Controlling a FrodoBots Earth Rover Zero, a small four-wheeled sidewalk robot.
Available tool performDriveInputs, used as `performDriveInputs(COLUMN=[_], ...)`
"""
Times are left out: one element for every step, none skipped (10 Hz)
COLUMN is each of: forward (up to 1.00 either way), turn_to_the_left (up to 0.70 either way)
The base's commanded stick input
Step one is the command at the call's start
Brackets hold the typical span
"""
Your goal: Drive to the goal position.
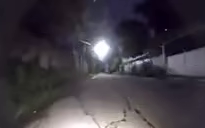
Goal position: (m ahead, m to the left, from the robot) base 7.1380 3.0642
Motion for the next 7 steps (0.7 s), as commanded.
performDriveInputs(forward=[0.50, 0.50, 0.50, 0.50, 0.50, 0.50, 0.50], turn_to_the_left=[0.00, 0.00, 0.00, 0.00, 0.00, 0.00, 0.08])
